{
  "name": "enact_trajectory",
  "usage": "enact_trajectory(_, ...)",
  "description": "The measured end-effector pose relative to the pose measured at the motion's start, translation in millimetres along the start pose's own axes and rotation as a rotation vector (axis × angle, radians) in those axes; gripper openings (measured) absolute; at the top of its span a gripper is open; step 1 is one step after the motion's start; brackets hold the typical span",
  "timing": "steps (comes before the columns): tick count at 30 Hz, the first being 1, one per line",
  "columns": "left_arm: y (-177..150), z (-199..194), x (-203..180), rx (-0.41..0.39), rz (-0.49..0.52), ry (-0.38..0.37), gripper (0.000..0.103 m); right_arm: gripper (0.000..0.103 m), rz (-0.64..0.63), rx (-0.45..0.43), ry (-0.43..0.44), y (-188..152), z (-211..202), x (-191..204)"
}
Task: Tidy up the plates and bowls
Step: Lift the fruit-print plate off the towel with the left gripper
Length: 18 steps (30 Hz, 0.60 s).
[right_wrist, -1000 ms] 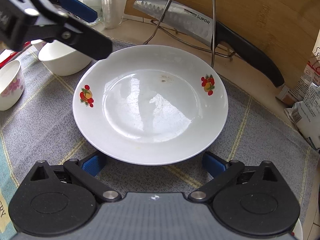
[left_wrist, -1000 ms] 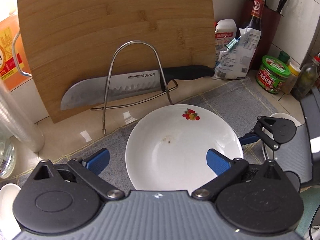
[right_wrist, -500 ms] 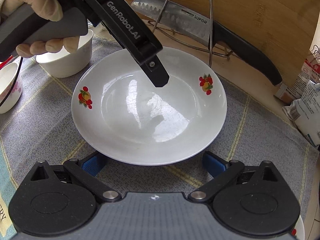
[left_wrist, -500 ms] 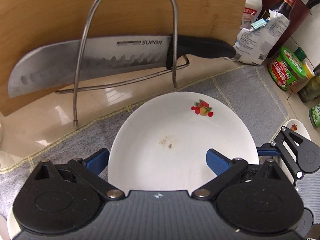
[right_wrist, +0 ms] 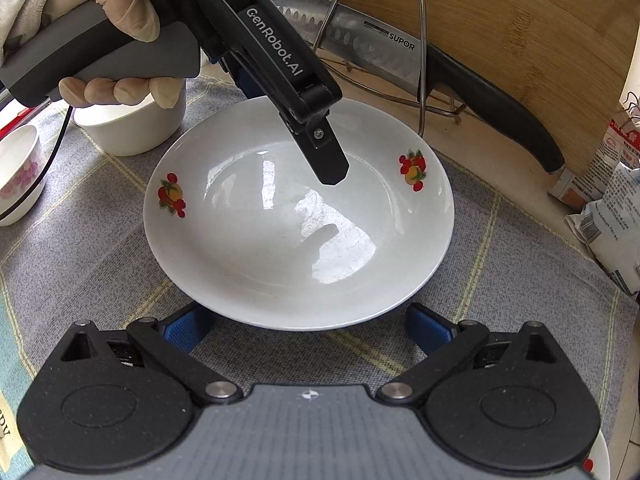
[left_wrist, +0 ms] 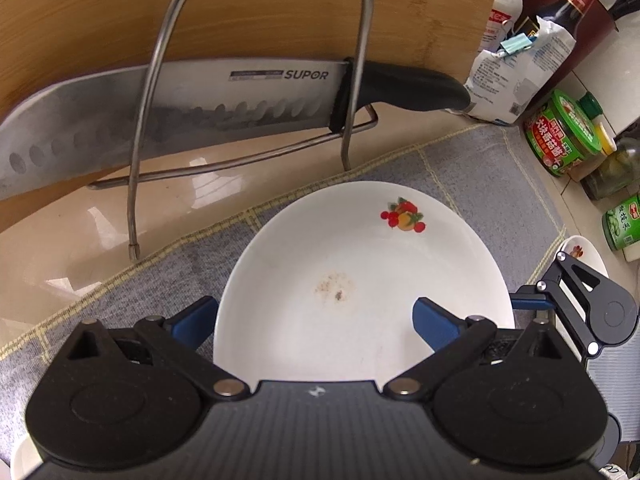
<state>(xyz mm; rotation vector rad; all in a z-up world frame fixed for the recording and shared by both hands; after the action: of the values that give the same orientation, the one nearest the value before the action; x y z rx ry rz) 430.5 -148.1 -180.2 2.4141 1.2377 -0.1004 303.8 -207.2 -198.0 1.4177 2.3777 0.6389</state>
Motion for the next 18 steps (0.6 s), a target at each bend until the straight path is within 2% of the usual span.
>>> enact_trajectory(8, -1.7, 4.9, -6.5, 0.022, 0.074, 0.016, 0.102, 0.103, -0.026, 0.013, 0.016, 4.7, 0.9, 0.7)
enact_trajectory(18, -1.6, 4.6, -5.0, 0.026, 0.090, 0.008, 0.102, 0.103, -0.032, 0.004, 0.020, 4.6, 1.6, 0.8)
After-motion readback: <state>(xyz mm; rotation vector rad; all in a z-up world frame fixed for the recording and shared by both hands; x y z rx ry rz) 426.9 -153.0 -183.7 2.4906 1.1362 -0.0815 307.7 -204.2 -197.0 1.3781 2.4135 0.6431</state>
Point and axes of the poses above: each gripper's, at about its wrist camera, not at the fingertips, and z roughly the way its jaws point, x to its left, y to its top, the point moved 8 cm from there along z, roughly the way its jaws point
